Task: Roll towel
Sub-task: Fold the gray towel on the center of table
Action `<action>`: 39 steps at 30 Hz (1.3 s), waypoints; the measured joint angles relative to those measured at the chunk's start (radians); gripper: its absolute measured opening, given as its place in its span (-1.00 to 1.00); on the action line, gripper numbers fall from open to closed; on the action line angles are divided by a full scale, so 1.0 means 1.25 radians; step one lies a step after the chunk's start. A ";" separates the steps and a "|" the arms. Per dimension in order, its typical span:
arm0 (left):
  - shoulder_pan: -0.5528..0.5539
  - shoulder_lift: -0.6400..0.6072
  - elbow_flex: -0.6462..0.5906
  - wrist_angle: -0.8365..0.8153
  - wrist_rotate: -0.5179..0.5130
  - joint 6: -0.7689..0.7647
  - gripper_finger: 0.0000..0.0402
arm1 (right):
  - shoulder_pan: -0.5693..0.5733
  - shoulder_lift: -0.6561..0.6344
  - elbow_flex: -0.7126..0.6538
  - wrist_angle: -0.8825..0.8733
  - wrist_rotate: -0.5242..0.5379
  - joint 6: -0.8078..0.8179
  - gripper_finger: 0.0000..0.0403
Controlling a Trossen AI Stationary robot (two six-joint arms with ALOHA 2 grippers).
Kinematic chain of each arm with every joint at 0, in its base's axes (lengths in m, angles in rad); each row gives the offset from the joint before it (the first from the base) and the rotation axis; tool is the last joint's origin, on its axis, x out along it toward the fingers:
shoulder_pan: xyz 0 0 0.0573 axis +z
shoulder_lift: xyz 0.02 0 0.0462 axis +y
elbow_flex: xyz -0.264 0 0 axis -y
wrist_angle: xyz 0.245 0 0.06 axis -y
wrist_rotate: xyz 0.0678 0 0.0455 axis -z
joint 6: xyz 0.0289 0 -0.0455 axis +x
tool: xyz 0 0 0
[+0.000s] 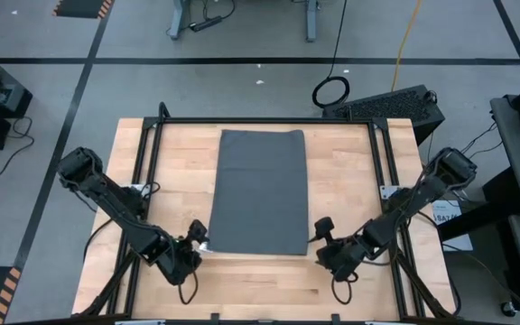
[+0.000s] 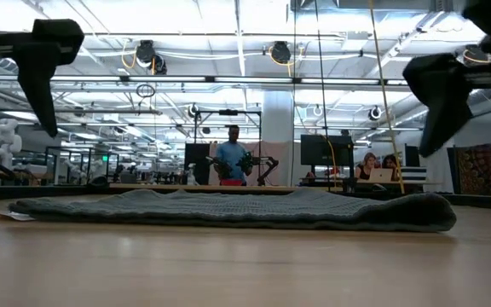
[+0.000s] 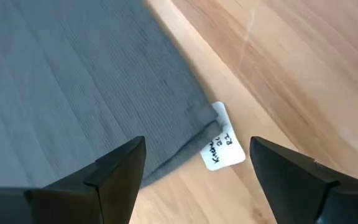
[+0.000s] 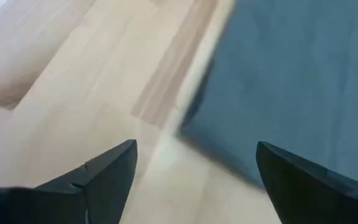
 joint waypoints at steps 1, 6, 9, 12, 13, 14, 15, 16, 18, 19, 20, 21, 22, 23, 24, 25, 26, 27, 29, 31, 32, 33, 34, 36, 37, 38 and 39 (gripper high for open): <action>0.001 0.000 -0.006 0.011 -0.008 0.011 0.47 | 0.006 0.012 0.000 0.010 0.001 0.007 0.58; 0.010 0.001 -0.016 0.031 0.003 0.040 0.47 | 0.027 0.062 0.000 0.085 0.007 0.015 0.47; 0.009 0.018 -0.018 0.033 0.012 0.042 0.47 | 0.035 0.072 0.000 0.107 0.040 0.023 0.43; 0.010 0.043 -0.018 0.043 0.011 0.040 0.47 | 0.036 0.081 0.000 0.103 0.059 0.027 0.41; 0.010 0.055 -0.018 0.052 0.011 0.042 0.47 | 0.036 0.081 0.000 0.098 0.064 0.031 0.41; 0.010 0.065 -0.018 0.061 0.012 0.045 0.47 | 0.036 0.080 0.000 0.099 0.065 0.034 0.41; 0.010 0.075 -0.018 0.071 0.012 0.049 0.47 | 0.036 0.080 0.000 0.103 0.065 0.035 0.41; 0.010 0.084 -0.018 0.079 0.012 0.058 0.47 | 0.036 0.080 0.000 0.102 0.065 0.035 0.41; 0.010 0.101 -0.018 0.091 0.012 0.065 0.47 | 0.036 0.080 0.000 0.098 0.064 0.023 0.41; 0.010 0.106 -0.018 0.094 0.012 0.065 0.47 | 0.036 0.080 0.000 0.096 0.064 0.016 0.41; 0.010 0.109 -0.018 0.095 0.011 0.064 0.47 | 0.036 0.080 0.000 0.086 0.064 0.011 0.41; 0.010 0.113 -0.018 0.096 0.006 0.064 0.47 | 0.036 0.080 0.000 0.073 0.063 0.009 0.41; 0.010 0.116 -0.018 0.094 0.001 0.064 0.47 | 0.036 0.080 0.000 0.062 0.063 0.005 0.41; 0.010 0.117 -0.018 0.092 -0.004 0.064 0.47 | 0.036 0.080 0.000 0.056 0.063 0.005 0.41; 0.010 0.116 -0.018 0.093 -0.008 0.064 0.47 | 0.036 0.080 0.000 0.049 0.063 0.010 0.41; 0.010 0.116 -0.018 0.095 -0.010 0.064 0.47 | 0.036 0.080 0.000 0.042 0.063 0.023 0.41; 0.012 0.116 -0.018 0.095 -0.013 0.065 0.47 | 0.035 0.080 0.000 0.039 0.063 0.043 0.41; 0.014 0.116 -0.018 0.093 -0.013 0.067 0.47 | 0.035 0.080 0.000 0.039 0.064 0.063 0.41; 0.019 0.116 -0.018 0.091 -0.015 0.074 0.47 | 0.034 0.080 0.000 0.041 0.069 0.077 0.41; 0.020 0.116 -0.018 0.092 -0.015 0.079 0.47 | 0.031 0.080 0.000 0.041 0.067 0.056 0.41; 0.021 0.116 -0.018 0.092 -0.015 0.079 0.47 | 0.031 0.080 0.000 0.041 0.064 0.038 0.41; 0.020 0.116 -0.018 0.092 -0.015 0.079 0.47 | 0.031 0.080 0.000 0.041 0.064 0.022 0.41; 0.020 0.116 -0.018 0.092 -0.015 0.079 0.47 | 0.031 0.080 0.000 0.042 0.064 0.011 0.41; 0.020 0.116 -0.018 0.092 -0.015 0.079 0.47 | 0.031 0.080 0.000 0.042 0.066 0.005 0.41; 0.020 0.116 -0.018 0.093 -0.014 0.079 0.47 | 0.031 0.080 0.000 0.042 0.066 0.005 0.41; 0.020 0.116 -0.018 0.092 -0.012 0.079 0.47 | 0.031 0.080 0.000 0.042 0.066 0.003 0.41; 0.020 0.116 -0.018 0.092 -0.012 0.080 0.47 | 0.031 0.080 0.000 0.042 0.066 -0.004 0.41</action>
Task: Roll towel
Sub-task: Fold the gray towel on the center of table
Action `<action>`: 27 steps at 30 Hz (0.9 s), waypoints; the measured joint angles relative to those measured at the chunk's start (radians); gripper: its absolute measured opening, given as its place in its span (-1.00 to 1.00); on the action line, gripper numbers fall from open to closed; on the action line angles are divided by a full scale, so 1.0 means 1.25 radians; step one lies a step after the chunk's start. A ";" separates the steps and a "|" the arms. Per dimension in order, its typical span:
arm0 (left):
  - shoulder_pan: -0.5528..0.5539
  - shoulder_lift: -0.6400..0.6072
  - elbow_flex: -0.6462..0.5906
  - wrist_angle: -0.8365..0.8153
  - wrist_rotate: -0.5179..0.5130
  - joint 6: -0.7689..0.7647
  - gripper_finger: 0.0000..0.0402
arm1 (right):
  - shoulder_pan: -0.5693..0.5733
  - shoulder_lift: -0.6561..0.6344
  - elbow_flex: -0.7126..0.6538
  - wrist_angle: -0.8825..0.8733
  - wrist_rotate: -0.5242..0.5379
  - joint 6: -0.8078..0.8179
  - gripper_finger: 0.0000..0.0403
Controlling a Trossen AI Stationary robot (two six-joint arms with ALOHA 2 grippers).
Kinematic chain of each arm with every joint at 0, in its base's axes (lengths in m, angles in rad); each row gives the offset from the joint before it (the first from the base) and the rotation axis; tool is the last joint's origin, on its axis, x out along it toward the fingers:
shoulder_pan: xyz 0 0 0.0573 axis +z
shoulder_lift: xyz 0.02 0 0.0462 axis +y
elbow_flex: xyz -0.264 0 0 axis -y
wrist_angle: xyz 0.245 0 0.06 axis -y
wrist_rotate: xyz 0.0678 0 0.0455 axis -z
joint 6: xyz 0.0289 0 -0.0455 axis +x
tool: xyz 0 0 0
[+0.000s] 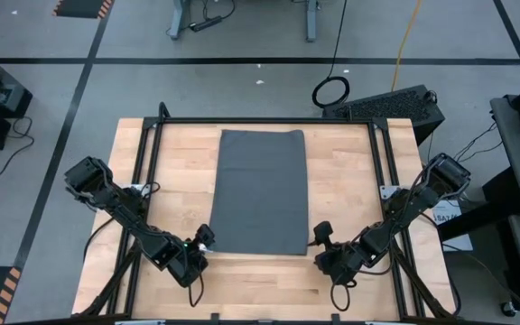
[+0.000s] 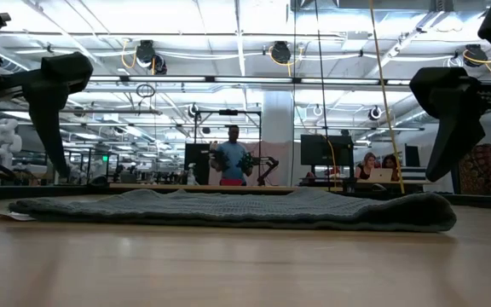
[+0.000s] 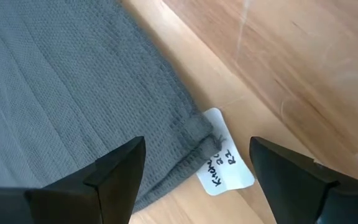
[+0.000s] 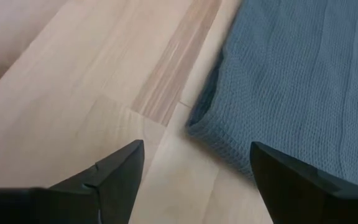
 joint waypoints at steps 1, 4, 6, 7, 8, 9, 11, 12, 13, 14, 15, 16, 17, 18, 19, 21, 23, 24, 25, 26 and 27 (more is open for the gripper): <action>0.000 0.000 0.000 0.001 -0.002 0.000 0.47 | 0.000 0.000 0.000 0.000 0.000 -0.004 0.41; 0.000 0.000 0.000 0.005 -0.008 0.027 0.46 | 0.000 0.000 0.000 0.003 0.001 -0.014 0.41; 0.002 0.000 0.000 0.007 -0.012 0.063 0.43 | 0.000 0.000 0.000 0.006 0.001 -0.030 0.41; 0.006 0.000 0.000 0.009 -0.014 0.077 0.41 | 0.000 0.000 0.000 0.006 0.004 -0.032 0.41; 0.011 0.001 0.000 0.010 -0.014 0.087 0.38 | 0.000 0.000 0.000 0.006 0.008 -0.035 0.41; 0.016 0.001 0.000 0.008 -0.013 0.092 0.34 | 0.000 0.000 0.000 0.006 0.019 -0.041 0.41; 0.028 0.001 0.000 0.008 -0.005 0.104 0.26 | 0.000 0.000 0.000 0.008 0.047 -0.056 0.41; 0.035 0.001 0.000 0.009 0.004 0.105 0.21 | 0.000 0.000 0.000 0.009 0.060 -0.065 0.41; 0.043 0.001 0.000 0.011 0.010 0.106 0.17 | 0.000 0.000 0.000 0.009 0.072 -0.076 0.41; 0.051 0.001 0.000 0.016 0.022 0.106 0.13 | 0.000 0.000 0.000 0.012 0.082 -0.085 0.41; 0.059 0.001 0.000 0.020 0.034 0.106 0.09 | -0.002 0.000 0.000 0.012 0.086 -0.095 0.41; 0.067 0.001 0.000 0.022 0.047 0.106 0.05 | -0.005 0.000 0.000 0.013 0.083 -0.107 0.41; 0.073 0.001 0.000 0.021 0.061 0.106 0.02 | -0.007 0.000 0.000 0.013 0.079 -0.113 0.41; 0.080 0.001 0.000 0.021 0.076 0.106 -0.02 | -0.010 0.000 0.000 0.013 0.077 -0.115 0.41; 0.086 0.002 0.000 0.021 0.091 0.106 -0.05 | -0.011 0.000 0.000 0.013 0.076 -0.116 0.41; 0.095 0.005 0.000 0.021 0.108 0.106 -0.14 | -0.015 -0.001 0.000 0.013 0.074 -0.128 0.42; 0.100 0.011 0.000 0.023 0.114 0.106 -0.24 | -0.020 0.000 0.000 0.012 0.056 -0.137 0.45; 0.101 0.016 0.001 0.024 0.114 0.106 -0.29 | -0.023 0.000 0.000 0.013 0.047 -0.137 0.48; 0.101 0.020 0.001 0.026 0.116 0.106 -0.35 | -0.025 0.000 0.000 0.013 0.036 -0.136 0.51; 0.101 0.026 0.002 0.029 0.116 0.105 -0.41 | -0.026 0.000 0.000 0.013 0.034 -0.136 0.54; 0.101 0.032 0.002 0.032 0.116 0.105 -0.46 | -0.026 0.000 0.000 0.013 0.034 -0.132 0.57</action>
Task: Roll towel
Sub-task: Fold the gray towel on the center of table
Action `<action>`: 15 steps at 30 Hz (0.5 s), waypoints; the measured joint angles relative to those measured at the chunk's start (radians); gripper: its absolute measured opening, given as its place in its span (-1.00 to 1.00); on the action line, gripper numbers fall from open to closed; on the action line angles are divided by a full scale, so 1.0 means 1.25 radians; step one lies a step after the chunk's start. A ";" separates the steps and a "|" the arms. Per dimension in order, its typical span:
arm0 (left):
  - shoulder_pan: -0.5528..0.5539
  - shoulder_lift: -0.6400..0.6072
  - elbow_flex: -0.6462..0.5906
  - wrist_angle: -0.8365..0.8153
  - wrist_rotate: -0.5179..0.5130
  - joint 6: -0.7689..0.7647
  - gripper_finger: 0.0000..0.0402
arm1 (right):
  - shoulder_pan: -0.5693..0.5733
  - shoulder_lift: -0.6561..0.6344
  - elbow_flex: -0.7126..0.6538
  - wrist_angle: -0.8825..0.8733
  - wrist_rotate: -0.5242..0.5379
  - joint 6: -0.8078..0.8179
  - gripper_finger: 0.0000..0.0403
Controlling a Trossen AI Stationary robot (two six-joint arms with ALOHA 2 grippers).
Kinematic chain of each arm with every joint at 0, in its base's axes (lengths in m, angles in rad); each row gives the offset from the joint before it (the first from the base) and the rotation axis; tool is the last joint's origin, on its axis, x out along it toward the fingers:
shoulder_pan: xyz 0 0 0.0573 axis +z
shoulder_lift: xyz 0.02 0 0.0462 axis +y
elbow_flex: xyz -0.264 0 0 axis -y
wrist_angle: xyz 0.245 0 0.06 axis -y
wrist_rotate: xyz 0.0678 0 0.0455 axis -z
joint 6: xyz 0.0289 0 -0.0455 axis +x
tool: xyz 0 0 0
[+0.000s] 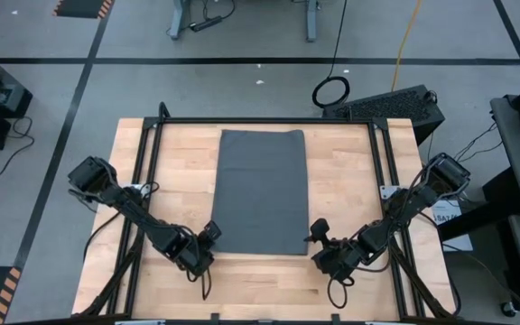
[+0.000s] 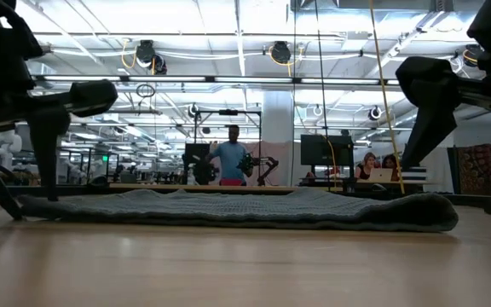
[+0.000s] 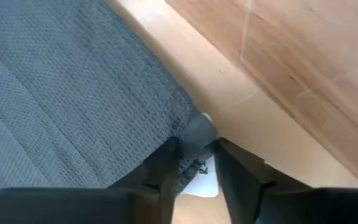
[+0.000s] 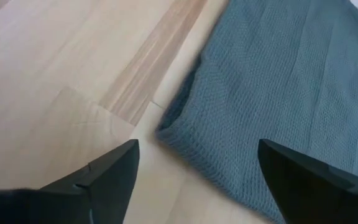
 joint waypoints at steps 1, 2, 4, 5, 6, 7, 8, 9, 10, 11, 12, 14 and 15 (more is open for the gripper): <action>-0.001 0.005 0.000 0.003 0.000 0.000 -0.51 | 0.000 0.000 0.000 0.001 0.000 0.001 0.60; -0.001 0.010 0.000 0.007 0.000 -0.001 -0.56 | 0.000 0.000 0.000 0.001 0.001 0.001 0.62; -0.001 0.014 -0.001 0.014 0.000 -0.001 -0.64 | 0.000 0.000 0.000 0.007 0.001 0.004 0.65; -0.001 0.015 -0.001 0.016 0.000 -0.001 -0.68 | 0.000 0.000 0.000 0.009 0.001 0.010 0.66; -0.001 0.015 -0.001 0.019 0.000 -0.001 -0.70 | 0.000 0.000 0.000 0.010 0.001 0.017 0.66; -0.001 0.015 -0.001 0.021 0.000 -0.001 -0.73 | 0.000 0.000 0.000 0.010 0.001 0.024 0.67; -0.001 0.015 -0.001 0.023 0.000 -0.001 -0.75 | 0.000 0.000 0.000 0.011 0.001 0.030 0.67; -0.001 0.015 -0.001 0.026 -0.002 -0.001 -0.77 | 0.000 0.000 0.000 0.011 0.001 0.036 0.67; 0.000 0.016 -0.001 0.027 -0.002 -0.001 -0.80 | 0.000 0.000 0.000 0.011 0.001 0.043 0.67; 0.000 0.016 -0.001 0.028 -0.002 -0.001 -0.82 | 0.000 0.000 0.000 0.011 0.001 0.045 0.67; 0.000 0.016 -0.001 0.029 -0.002 -0.001 -0.85 | 0.000 0.000 0.000 0.011 0.001 0.045 0.67; 0.000 0.016 -0.002 0.032 -0.006 -0.001 -0.90 | 0.003 0.000 0.000 0.010 0.001 0.038 0.67; 0.000 0.016 -0.002 0.033 -0.008 -0.001 -0.93 | 0.004 0.000 0.000 0.010 0.001 0.030 0.67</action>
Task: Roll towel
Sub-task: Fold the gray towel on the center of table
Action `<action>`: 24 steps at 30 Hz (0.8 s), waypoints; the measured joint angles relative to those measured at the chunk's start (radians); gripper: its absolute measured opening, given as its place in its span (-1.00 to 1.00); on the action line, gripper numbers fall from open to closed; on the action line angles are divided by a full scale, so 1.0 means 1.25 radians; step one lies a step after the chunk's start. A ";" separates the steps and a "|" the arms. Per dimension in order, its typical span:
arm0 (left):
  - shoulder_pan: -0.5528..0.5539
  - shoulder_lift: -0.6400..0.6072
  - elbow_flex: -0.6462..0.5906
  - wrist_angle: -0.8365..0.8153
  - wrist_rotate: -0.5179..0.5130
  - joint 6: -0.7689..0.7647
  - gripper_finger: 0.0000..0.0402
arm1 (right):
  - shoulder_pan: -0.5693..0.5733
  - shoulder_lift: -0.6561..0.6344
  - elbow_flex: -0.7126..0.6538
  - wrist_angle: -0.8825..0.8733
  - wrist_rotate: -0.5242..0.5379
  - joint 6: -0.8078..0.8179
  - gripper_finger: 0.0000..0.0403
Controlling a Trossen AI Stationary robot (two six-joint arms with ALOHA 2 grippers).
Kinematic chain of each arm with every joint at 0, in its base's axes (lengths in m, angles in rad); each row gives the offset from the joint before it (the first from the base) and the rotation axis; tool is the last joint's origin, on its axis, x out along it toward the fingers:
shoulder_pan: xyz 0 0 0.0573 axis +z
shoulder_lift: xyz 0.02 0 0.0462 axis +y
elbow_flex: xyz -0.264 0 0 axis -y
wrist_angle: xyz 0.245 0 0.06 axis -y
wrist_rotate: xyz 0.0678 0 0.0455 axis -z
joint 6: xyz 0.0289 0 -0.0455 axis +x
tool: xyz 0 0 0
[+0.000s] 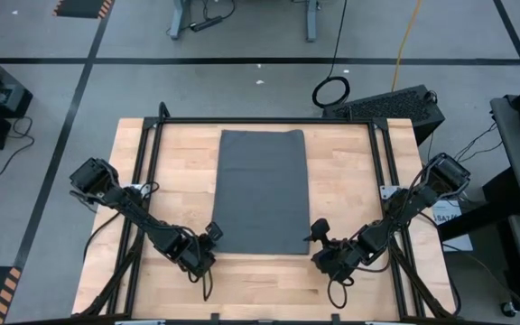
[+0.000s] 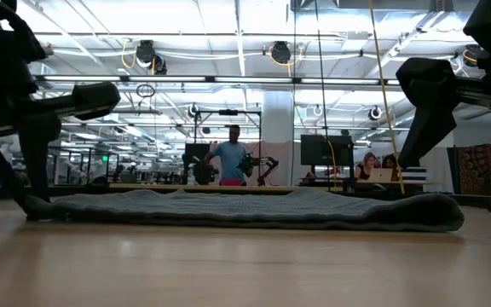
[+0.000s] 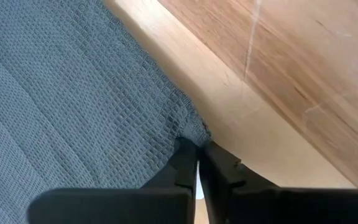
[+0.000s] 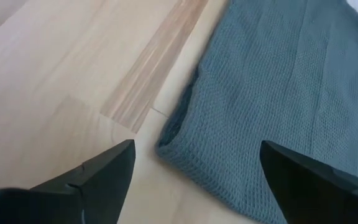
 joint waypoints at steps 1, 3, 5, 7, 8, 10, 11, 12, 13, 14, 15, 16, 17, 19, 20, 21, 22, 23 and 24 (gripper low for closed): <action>0.000 0.000 0.000 0.001 -0.001 0.000 -0.96 | 0.002 0.000 0.000 -0.001 0.002 -0.009 0.67; 0.000 0.001 0.000 0.003 -0.001 -0.005 -0.98 | 0.003 0.000 0.000 -0.001 0.017 -0.030 0.67; 0.000 0.001 0.000 0.007 -0.003 -0.019 -0.97 | 0.003 0.000 0.000 -0.002 0.033 -0.041 0.67; 0.000 0.001 -0.001 0.015 -0.005 -0.022 -0.98 | 0.000 0.000 0.000 -0.004 0.034 -0.053 0.67; 0.000 0.001 -0.001 0.019 -0.006 -0.027 -0.98 | -0.004 0.000 0.000 -0.007 0.032 -0.055 0.67; -0.002 0.002 -0.001 0.024 -0.007 -0.042 -0.98 | -0.012 0.010 0.000 -0.004 0.012 -0.055 0.67; -0.002 0.002 -0.001 0.024 -0.008 -0.052 -0.99 | -0.015 0.018 0.000 -0.005 -0.005 -0.055 0.67; -0.002 0.002 -0.001 0.025 -0.008 -0.060 -0.99 | -0.017 0.027 0.000 -0.006 -0.018 -0.055 0.67; -0.002 0.002 -0.001 0.025 -0.008 -0.066 -0.99 | -0.019 0.040 0.000 -0.002 -0.020 -0.053 0.67; -0.002 0.002 -0.001 0.025 -0.008 -0.073 -0.99 | -0.020 0.052 0.002 0.004 -0.016 -0.053 0.66; -0.002 0.002 -0.001 0.026 -0.008 -0.079 -0.99 | -0.019 0.063 0.003 0.008 -0.008 -0.051 0.64; -0.002 0.002 -0.001 0.026 -0.008 -0.083 -0.99 | -0.018 0.071 0.003 0.009 -0.004 -0.051 0.62; -0.002 0.002 -0.001 0.027 -0.008 -0.084 -0.99 | -0.018 0.077 0.003 0.012 -0.004 -0.051 0.60; -0.002 0.002 -0.001 0.028 -0.008 -0.084 -0.99 | -0.018 0.082 0.004 0.017 0.011 -0.048 0.54; -0.002 0.002 -0.001 0.030 -0.008 -0.084 -0.99 | -0.017 0.083 0.003 0.019 0.017 -0.048 0.50; -0.002 0.002 -0.001 0.034 -0.008 -0.084 -0.99 | -0.017 0.083 0.003 0.021 0.018 -0.048 0.46; -0.002 0.002 -0.001 0.037 -0.008 -0.084 -0.99 | -0.017 0.082 0.002 0.024 0.018 -0.048 0.42; -0.002 0.002 -0.001 0.041 -0.008 -0.084 -0.99 | -0.018 0.082 0.002 0.027 0.018 -0.048 0.38; -0.002 0.002 -0.001 0.043 -0.008 -0.084 -0.99 | -0.018 0.082 0.002 0.030 0.018 -0.048 0.33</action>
